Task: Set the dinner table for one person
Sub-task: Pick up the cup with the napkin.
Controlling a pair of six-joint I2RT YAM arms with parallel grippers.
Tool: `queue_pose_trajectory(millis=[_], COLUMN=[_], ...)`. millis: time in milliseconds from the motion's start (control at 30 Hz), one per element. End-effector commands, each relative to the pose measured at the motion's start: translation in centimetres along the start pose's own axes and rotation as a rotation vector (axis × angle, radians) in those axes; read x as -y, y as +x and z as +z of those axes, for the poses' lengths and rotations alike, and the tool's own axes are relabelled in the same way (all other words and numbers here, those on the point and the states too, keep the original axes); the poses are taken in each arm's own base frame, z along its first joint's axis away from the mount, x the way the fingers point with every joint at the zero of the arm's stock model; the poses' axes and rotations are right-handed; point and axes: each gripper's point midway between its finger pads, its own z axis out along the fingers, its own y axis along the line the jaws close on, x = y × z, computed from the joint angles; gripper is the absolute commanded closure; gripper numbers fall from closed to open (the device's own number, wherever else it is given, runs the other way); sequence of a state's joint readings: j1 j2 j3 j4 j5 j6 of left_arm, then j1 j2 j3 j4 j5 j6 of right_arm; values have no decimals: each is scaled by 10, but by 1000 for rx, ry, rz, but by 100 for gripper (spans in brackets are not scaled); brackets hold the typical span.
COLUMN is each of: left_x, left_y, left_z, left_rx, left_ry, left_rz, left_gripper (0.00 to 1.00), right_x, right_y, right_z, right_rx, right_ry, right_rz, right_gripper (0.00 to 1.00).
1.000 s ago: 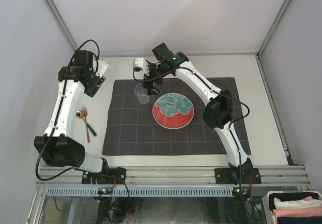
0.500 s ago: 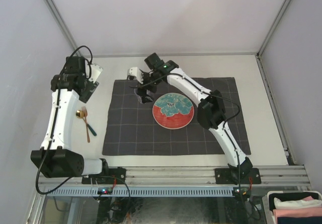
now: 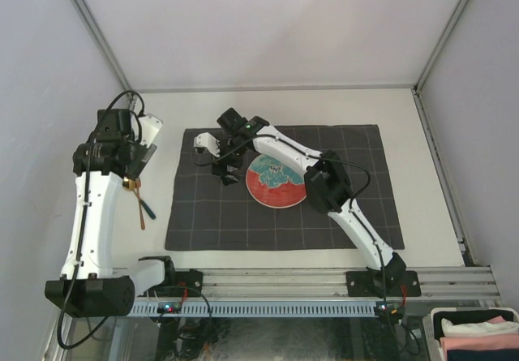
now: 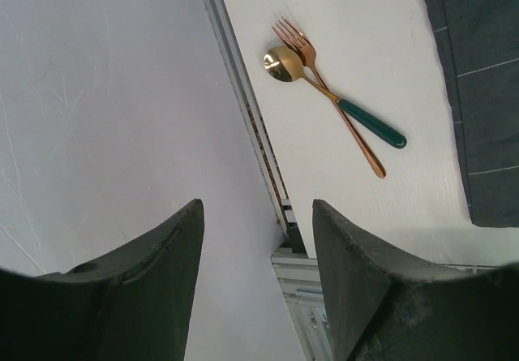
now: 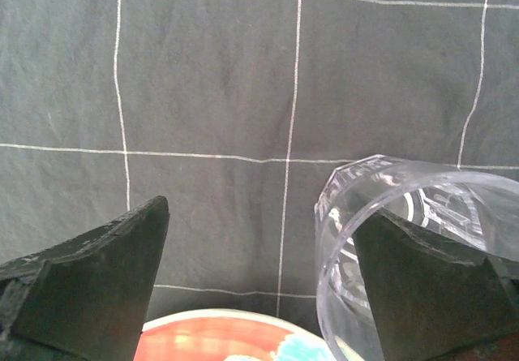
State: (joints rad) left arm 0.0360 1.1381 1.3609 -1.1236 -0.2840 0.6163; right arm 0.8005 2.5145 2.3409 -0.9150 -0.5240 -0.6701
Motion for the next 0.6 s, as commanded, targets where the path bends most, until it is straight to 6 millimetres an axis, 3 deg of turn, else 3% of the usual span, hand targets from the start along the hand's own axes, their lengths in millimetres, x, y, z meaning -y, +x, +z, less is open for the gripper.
queue_pose_trajectory(millis=[0,167,200,233,267,433,567], left_x=[-3,-5,-4,-3,-1,7,10], left_y=[3,8,9,10,12,20,23], left_z=[-10,-15,-17,-18,-19,-20,-15], left_rx=[25,12,10,11,10,-1,1], left_ry=[-21,-37,-34,-32,-28,-11,-11], left_rz=[-18,-46,-52,-58,-61,-64,-47], left_gripper=[39,39,39,39,39,39,39], right_x=[16,32,34,36,38,47,52], right_y=[-11,-9,-9,-8,-7,-10,-20], right_z=[-3,-6,-6,-5,-6,-12,-34], right_rx=[34,47,49,46,41,33,60], right_ry=[50,98,104,106,121,178,197], right_rz=[-54,-52,-52,-54,-51,-38,-54], right_gripper=[18,35,42,73,98,100,100])
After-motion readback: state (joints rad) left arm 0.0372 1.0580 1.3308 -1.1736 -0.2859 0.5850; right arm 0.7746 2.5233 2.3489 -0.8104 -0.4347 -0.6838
